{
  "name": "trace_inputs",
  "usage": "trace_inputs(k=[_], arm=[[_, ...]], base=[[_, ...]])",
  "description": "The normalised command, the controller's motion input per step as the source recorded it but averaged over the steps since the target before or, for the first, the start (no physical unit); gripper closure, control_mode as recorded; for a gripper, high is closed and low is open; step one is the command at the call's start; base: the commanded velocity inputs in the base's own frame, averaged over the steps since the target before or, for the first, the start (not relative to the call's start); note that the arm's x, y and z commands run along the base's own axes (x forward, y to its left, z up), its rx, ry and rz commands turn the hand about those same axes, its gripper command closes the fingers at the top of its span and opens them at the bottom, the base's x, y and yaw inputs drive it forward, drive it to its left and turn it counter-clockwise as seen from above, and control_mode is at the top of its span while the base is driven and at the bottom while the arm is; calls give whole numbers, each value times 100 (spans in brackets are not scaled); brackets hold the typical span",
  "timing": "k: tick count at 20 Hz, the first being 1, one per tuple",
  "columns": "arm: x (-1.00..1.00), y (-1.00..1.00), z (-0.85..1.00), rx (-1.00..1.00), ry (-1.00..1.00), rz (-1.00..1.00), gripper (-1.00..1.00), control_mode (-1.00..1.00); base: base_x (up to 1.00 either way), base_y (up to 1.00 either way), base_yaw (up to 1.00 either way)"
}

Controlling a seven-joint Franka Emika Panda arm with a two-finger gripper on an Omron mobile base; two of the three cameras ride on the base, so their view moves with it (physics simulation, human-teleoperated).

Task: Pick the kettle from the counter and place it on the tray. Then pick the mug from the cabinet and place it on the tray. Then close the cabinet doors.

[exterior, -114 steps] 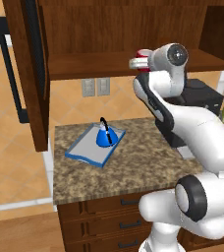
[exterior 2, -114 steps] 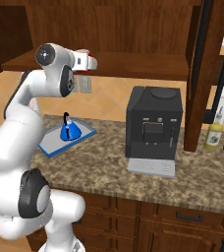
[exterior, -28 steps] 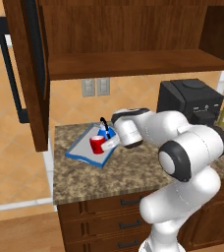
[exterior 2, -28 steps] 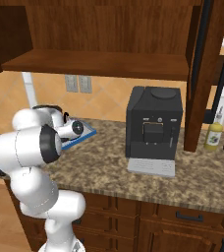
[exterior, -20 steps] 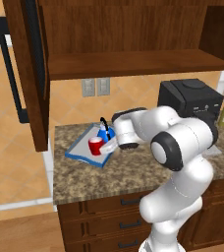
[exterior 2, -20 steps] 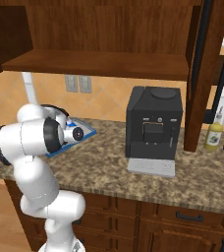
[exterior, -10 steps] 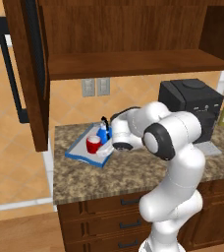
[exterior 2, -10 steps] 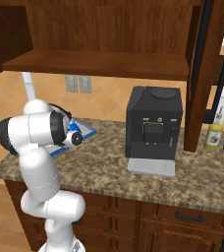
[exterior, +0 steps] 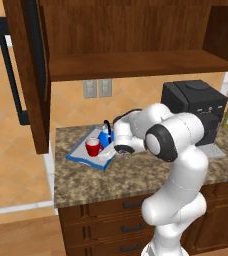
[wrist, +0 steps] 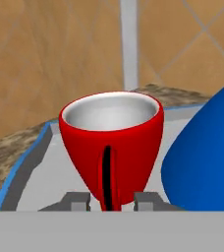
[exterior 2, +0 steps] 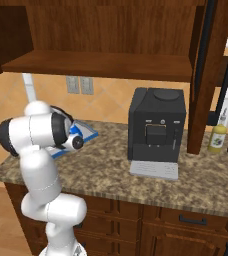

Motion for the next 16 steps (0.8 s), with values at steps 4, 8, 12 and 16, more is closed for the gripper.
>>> trace_inputs(k=[4, 8, 12, 16], arm=[[-34, 0, 41, 0, -3, 0, -100, -100], [-57, -17, 89, 2, -4, -8, -100, -100], [-41, -21, 100, 1, 9, -17, -100, -100], [-24, -16, 100, 0, 29, -13, -100, -100]], base=[[0, 0, 0], [0, 0, 0], [0, 0, 0], [0, 0, 0]])
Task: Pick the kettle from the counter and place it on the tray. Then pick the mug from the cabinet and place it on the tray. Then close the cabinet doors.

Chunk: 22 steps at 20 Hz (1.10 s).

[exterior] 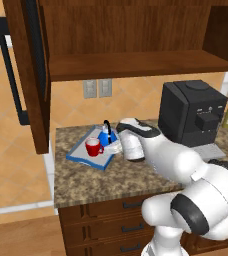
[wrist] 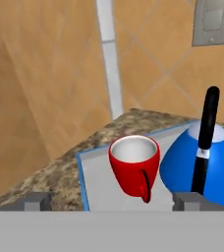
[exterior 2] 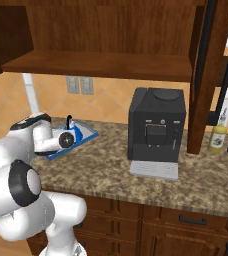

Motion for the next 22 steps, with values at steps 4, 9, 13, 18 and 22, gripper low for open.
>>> trace_inputs(k=[4, 9, 13, 18, 22], arm=[[-31, -14, 99, 0, 38, -16, -100, -100], [1, -2, 25, -2, 24, -11, -100, -100], [0, 0, 0, 0, 0, 0, -100, -100], [-2, 0, 0, 0, 0, 0, -100, -100], [-30, 8, 0, -1, -4, 0, -100, -100]], base=[[0, 0, 0], [0, 0, 0], [0, 0, 0], [0, 0, 0], [0, 0, 0]])
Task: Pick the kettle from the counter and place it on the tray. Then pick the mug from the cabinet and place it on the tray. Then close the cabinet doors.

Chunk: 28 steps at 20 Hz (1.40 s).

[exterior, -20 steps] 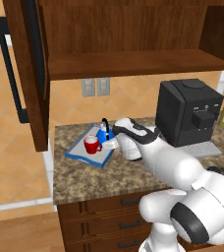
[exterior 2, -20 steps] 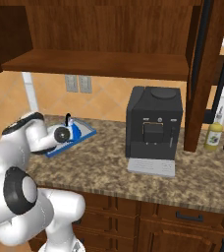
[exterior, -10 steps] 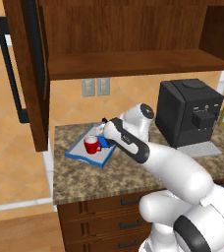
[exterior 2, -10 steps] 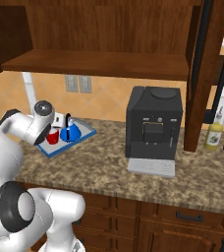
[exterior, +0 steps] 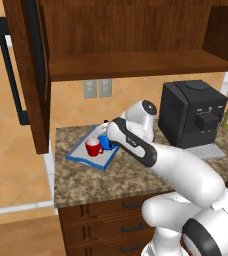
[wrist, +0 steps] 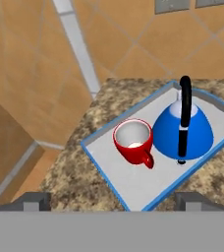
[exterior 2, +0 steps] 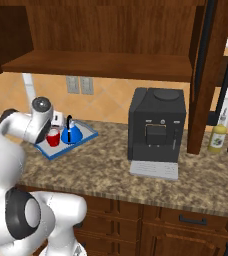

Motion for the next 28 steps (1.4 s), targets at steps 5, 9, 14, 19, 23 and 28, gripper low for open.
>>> trace_inputs(k=[5, 9, 14, 19, 23, 28], arm=[[-48, 41, 0, -20, -6, 1, -100, -100], [-51, 47, 0, -31, -3, 0, -100, -100], [-24, 43, 1, -20, -1, 0, -100, -100], [0, 0, 0, 0, 0, 0, -100, -100], [0, 0, 0, 0, 0, 0, 100, -100], [-7, 15, -2, -1, -2, 0, 100, -100]], base=[[0, 0, 0], [0, 0, 0], [0, 0, 0], [0, 0, 0], [0, 0, 0], [0, 0, 0]])
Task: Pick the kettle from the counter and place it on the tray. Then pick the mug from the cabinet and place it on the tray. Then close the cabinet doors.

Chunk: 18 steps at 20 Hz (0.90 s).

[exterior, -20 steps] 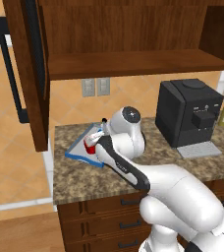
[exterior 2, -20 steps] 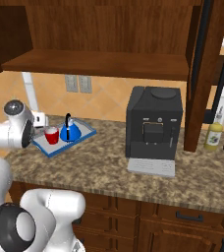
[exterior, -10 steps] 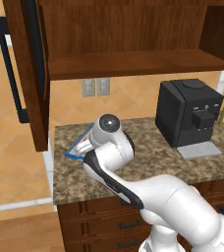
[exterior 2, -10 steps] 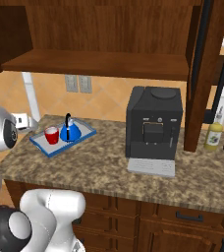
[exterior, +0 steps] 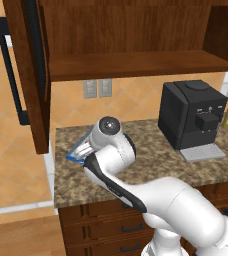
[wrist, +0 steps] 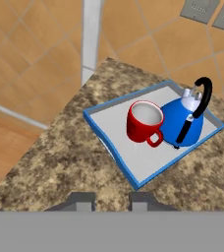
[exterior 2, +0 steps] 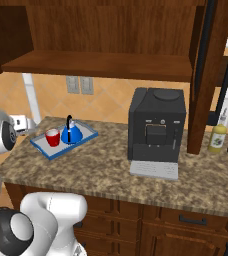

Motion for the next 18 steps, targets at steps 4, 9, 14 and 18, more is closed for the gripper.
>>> trace_inputs(k=[4, 9, 14, 18], arm=[[-12, 57, -21, -20, -9, 0, 100, -100], [-22, 45, -6, -23, -21, 0, 100, -100], [-12, 55, 8, -17, -26, 0, 100, -100], [-3, 56, 20, -10, -18, 0, 100, -100]], base=[[0, 0, 0], [0, 0, 0], [0, 0, 0], [0, 0, 0]])
